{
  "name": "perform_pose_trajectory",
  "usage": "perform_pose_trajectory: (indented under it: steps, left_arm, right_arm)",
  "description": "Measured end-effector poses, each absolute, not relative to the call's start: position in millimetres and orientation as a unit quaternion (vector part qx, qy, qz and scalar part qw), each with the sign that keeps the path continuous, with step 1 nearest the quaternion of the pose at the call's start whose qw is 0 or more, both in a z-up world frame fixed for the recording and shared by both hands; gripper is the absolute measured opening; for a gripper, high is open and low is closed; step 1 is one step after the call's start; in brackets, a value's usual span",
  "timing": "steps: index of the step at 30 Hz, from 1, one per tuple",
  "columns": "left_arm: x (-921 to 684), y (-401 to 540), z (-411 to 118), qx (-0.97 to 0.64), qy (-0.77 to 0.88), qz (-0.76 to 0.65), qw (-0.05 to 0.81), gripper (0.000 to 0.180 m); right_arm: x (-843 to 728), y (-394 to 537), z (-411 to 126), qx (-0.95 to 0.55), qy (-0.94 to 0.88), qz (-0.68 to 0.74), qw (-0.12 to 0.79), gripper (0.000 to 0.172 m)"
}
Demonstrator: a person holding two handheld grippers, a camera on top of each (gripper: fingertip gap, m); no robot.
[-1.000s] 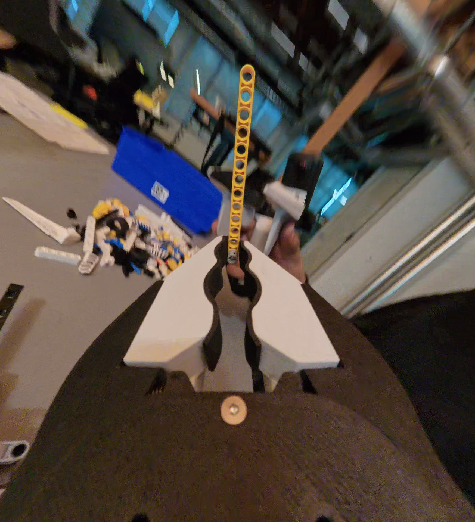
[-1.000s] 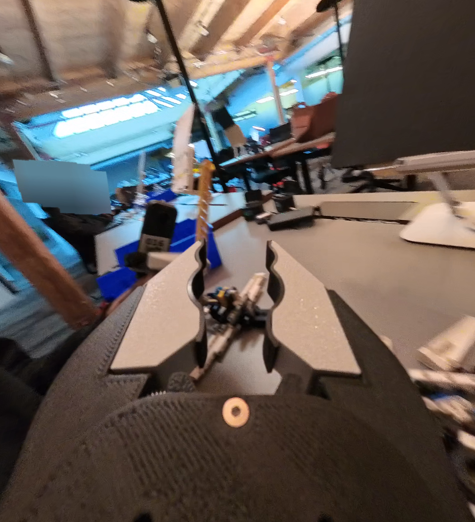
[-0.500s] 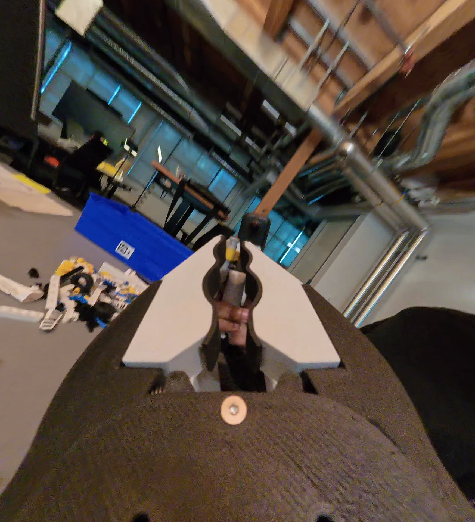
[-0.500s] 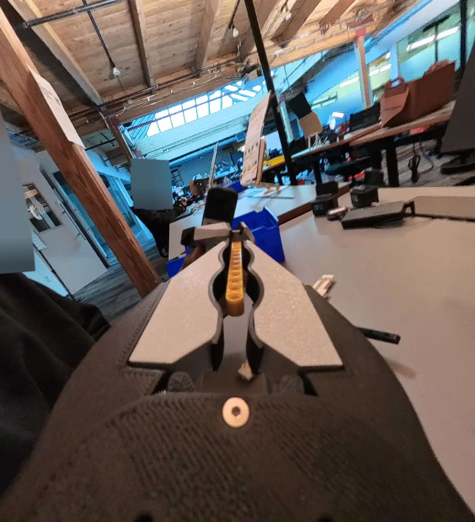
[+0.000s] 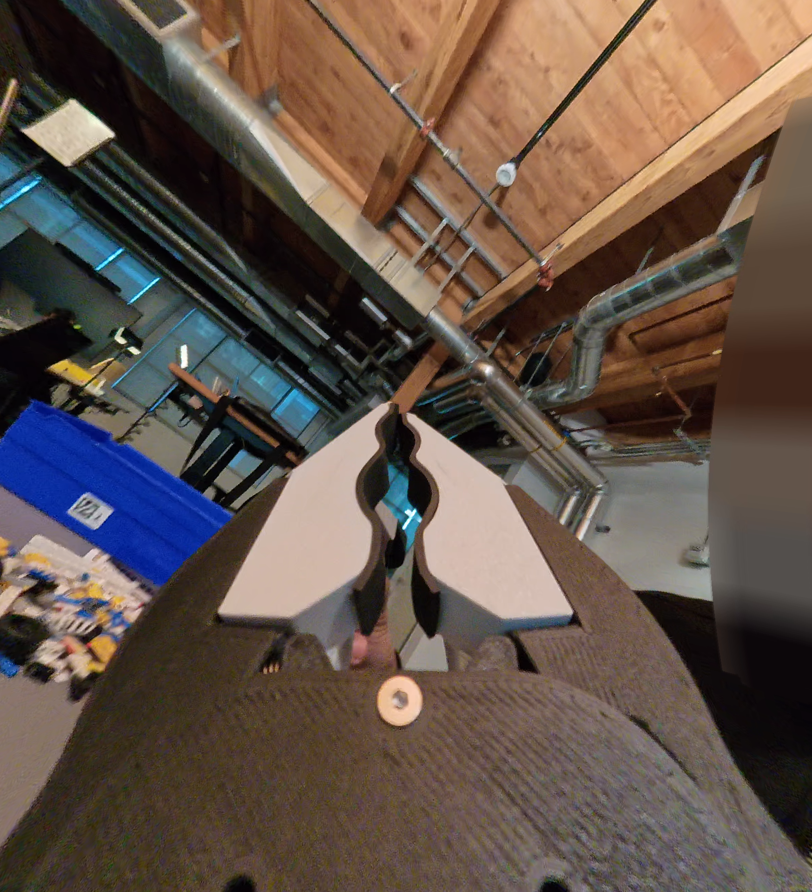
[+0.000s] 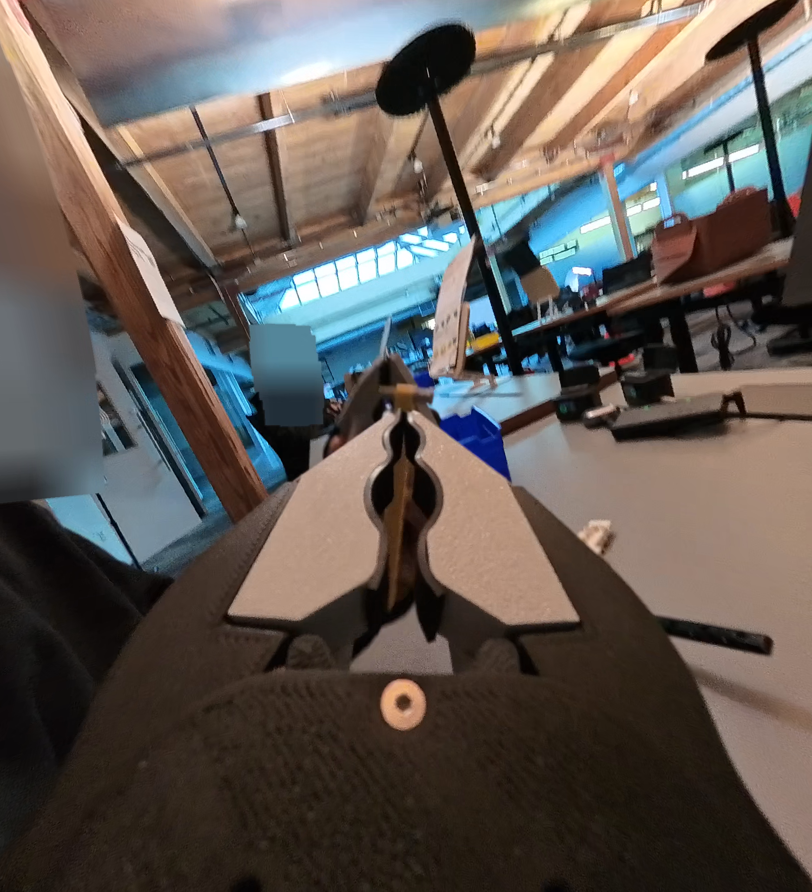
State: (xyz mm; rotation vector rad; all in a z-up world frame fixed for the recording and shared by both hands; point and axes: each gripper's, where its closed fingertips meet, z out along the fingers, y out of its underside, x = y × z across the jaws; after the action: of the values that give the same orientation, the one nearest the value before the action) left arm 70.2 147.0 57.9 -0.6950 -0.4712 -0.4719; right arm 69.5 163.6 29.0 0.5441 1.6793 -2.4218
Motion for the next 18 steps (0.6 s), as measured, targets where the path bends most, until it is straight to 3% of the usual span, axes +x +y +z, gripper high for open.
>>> perform_pose_trajectory:
  steps: [5,9,13,18]
  left_arm:
    - [53,163,25,-0.441,-0.290,-0.162,0.834,0.000]
    - [31,123,21,-0.419,-0.335,-0.126,0.834,0.000]
    - [24,82,28,-0.425,-0.348,-0.062,0.834,0.000]
    - [21,70,28,-0.425,-0.359,-0.027,0.831,0.000]
  right_arm:
    - [63,164,26,0.184,0.578,-0.795,0.023,0.000]
    - [44,170,-14,0.227,0.670,-0.706,-0.039,0.000]
    - [44,187,-55,0.246,0.753,-0.605,-0.079,0.021]
    - [53,183,-152,0.281,0.861,-0.418,-0.067,0.050]
